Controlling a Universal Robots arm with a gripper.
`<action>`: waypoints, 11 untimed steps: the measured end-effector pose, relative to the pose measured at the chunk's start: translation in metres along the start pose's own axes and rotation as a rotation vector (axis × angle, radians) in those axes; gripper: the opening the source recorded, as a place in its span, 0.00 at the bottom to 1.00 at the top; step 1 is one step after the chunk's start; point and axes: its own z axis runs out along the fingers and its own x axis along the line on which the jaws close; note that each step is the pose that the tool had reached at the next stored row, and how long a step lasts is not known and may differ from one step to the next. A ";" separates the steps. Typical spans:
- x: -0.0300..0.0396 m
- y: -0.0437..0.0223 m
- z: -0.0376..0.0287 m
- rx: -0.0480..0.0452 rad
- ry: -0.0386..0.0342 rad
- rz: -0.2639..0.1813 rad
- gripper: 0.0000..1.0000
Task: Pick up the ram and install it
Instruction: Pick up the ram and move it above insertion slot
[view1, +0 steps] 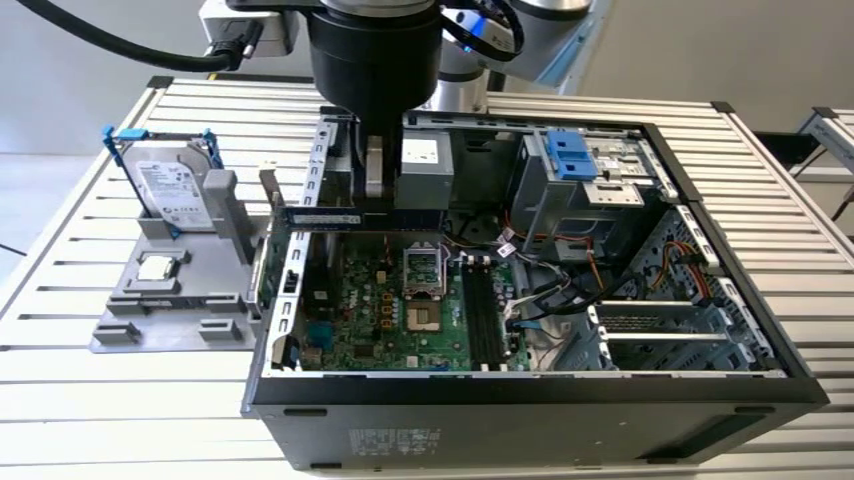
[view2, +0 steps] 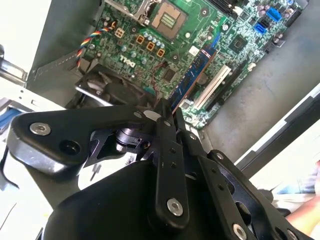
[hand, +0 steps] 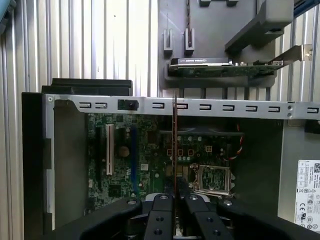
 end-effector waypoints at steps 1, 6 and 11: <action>0.0000 -0.0014 0.0000 0.0000 0.0000 0.000 0.00; 0.0000 -0.0084 0.0000 0.0000 0.0000 0.000 0.00; 0.0000 -0.0158 0.0000 -0.0003 -0.0001 0.000 0.00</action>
